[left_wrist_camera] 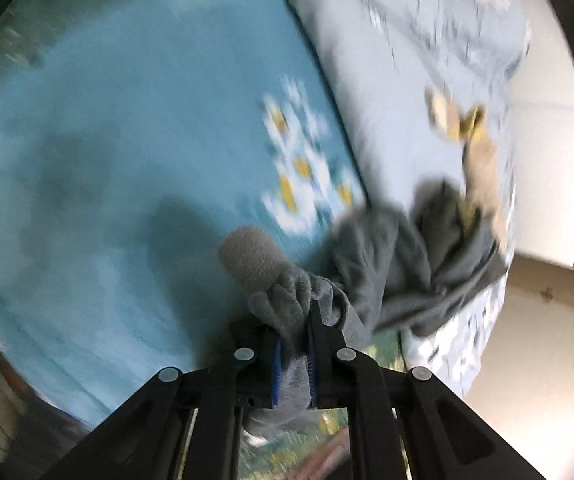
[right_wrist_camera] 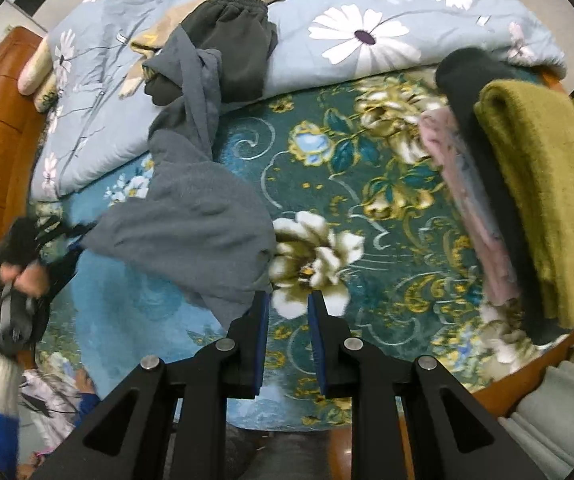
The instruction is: Fold clothes
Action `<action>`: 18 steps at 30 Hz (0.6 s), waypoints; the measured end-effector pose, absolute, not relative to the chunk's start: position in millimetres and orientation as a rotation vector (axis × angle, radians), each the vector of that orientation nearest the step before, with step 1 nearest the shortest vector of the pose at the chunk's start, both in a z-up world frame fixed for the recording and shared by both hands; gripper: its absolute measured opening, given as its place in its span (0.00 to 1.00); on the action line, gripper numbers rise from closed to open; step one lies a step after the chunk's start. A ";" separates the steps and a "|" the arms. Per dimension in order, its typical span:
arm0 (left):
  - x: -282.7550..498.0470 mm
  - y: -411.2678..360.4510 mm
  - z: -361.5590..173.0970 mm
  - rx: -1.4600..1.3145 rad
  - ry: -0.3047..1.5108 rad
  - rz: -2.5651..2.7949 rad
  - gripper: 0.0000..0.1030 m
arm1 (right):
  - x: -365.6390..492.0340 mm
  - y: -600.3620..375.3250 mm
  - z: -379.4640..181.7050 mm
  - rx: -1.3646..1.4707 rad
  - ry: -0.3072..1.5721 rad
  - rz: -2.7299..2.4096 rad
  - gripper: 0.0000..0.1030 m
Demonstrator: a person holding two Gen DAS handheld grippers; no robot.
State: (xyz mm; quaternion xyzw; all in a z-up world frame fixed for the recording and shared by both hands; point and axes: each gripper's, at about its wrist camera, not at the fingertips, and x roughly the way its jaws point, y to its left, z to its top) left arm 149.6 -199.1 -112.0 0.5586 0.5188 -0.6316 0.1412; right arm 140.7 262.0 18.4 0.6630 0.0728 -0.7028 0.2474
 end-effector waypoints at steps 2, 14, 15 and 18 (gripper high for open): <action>171.5 -235.6 -89.1 1.512 1.414 -1.862 0.10 | 137.7 262.7 4.3 1.831 0.126 -1.863 0.19; 248.5 -344.1 -2.2 1.147 1.270 -1.863 0.10 | 153.7 244.3 -102.4 2.024 0.030 -1.536 0.19; 242.5 -339.3 -6.5 1.135 1.271 -1.860 0.10 | 156.4 241.0 -109.2 2.033 0.019 -1.523 0.19; 240.3 -347.6 -1.3 1.130 1.266 -1.853 0.10 | 158.2 234.3 -127.7 2.066 -0.083 -1.490 0.24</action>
